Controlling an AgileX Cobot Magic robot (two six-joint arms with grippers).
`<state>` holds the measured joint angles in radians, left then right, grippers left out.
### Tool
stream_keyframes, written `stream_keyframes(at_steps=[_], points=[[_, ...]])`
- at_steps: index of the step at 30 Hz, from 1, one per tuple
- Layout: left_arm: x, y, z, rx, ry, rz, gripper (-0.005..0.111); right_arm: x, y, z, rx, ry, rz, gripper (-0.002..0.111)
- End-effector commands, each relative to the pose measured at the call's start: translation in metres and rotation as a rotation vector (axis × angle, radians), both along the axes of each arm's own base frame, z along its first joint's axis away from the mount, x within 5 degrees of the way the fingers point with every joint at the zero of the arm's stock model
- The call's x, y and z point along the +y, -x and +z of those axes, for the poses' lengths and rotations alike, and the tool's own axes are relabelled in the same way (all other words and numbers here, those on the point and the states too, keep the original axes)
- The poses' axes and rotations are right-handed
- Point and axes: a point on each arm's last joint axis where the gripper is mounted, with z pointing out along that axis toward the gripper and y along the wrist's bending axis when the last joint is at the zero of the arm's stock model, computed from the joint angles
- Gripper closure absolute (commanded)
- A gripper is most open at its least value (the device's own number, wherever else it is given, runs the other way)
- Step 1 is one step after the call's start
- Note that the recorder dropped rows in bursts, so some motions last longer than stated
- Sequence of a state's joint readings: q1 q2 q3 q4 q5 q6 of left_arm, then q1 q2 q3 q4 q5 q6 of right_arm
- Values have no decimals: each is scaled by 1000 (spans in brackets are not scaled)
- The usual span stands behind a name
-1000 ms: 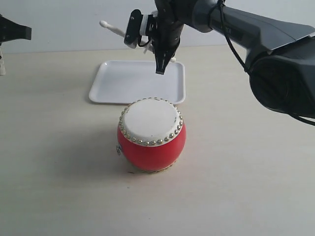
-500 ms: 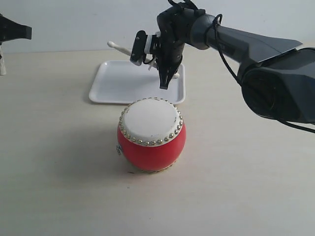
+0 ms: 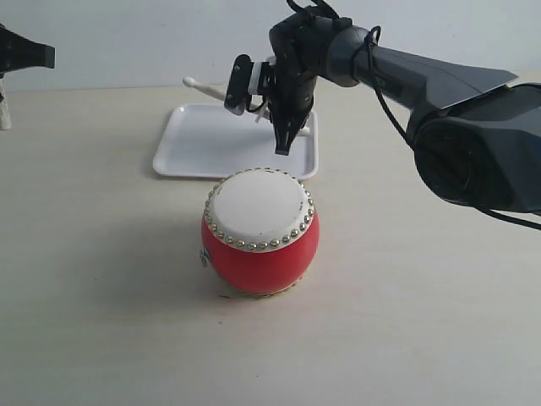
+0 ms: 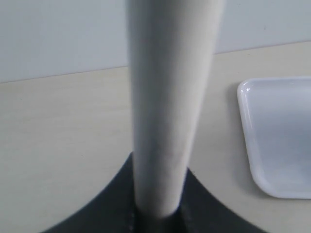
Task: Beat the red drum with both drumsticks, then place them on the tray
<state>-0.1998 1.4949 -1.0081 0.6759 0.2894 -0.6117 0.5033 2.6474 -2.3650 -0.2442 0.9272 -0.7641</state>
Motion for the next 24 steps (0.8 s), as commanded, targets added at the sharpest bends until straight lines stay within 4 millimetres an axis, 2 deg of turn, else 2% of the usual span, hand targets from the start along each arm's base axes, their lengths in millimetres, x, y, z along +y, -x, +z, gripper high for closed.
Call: stream_keyframes(at_steps=[1,9,12,19,24], points=[[0,-1,2,-9,9,-2,107,-1,0,-2,12,4,-6,82],[0,-1,2,-9,9,-2,107,-1,0,-2,12,4,-6,82],[0,-1,2,-9,9,-2,107,-1,-1,8,-11,-5,-13,82],[-5,-4,2,-46,33,-41,107,1,8,66,-6,-159,-107,82],[-12,-11,-9,-64,79,-96,107,5,24,103,83,-312,-182,82]])
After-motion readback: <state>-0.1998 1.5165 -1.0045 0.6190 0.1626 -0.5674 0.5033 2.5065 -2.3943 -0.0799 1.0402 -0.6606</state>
